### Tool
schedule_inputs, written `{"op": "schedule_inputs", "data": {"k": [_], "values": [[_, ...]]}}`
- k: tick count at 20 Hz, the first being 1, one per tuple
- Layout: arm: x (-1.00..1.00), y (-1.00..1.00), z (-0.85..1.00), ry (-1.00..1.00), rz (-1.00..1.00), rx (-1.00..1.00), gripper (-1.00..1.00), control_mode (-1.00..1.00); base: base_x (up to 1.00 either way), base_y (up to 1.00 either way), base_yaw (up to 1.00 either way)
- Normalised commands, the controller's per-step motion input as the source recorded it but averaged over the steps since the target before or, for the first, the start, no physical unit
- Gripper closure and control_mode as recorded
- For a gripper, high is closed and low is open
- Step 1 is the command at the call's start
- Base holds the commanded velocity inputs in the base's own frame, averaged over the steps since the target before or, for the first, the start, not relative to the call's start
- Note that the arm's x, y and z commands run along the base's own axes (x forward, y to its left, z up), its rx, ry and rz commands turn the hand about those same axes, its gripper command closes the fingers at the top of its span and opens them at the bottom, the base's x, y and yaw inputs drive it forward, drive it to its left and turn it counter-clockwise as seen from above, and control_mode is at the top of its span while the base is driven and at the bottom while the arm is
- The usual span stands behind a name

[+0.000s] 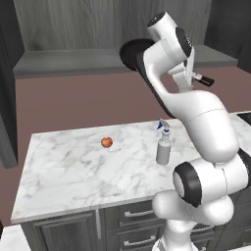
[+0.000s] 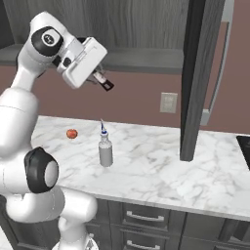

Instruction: Pick the pan from the cabinet and place it on the stove. Then turn on the stove burner for the pan.

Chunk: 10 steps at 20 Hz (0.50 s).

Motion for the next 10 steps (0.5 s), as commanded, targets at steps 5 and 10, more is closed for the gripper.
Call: {"op": "schedule_inputs", "data": {"k": [5,10], "values": [[-0.58,0.00,-0.01,-0.01,-0.14,0.00,1.00,-1.00,0.00,0.00,0.00],[-0.58,0.00,-0.06,0.00,-0.12,0.00,1.00,-1.00,0.00,0.00,0.00]]}}
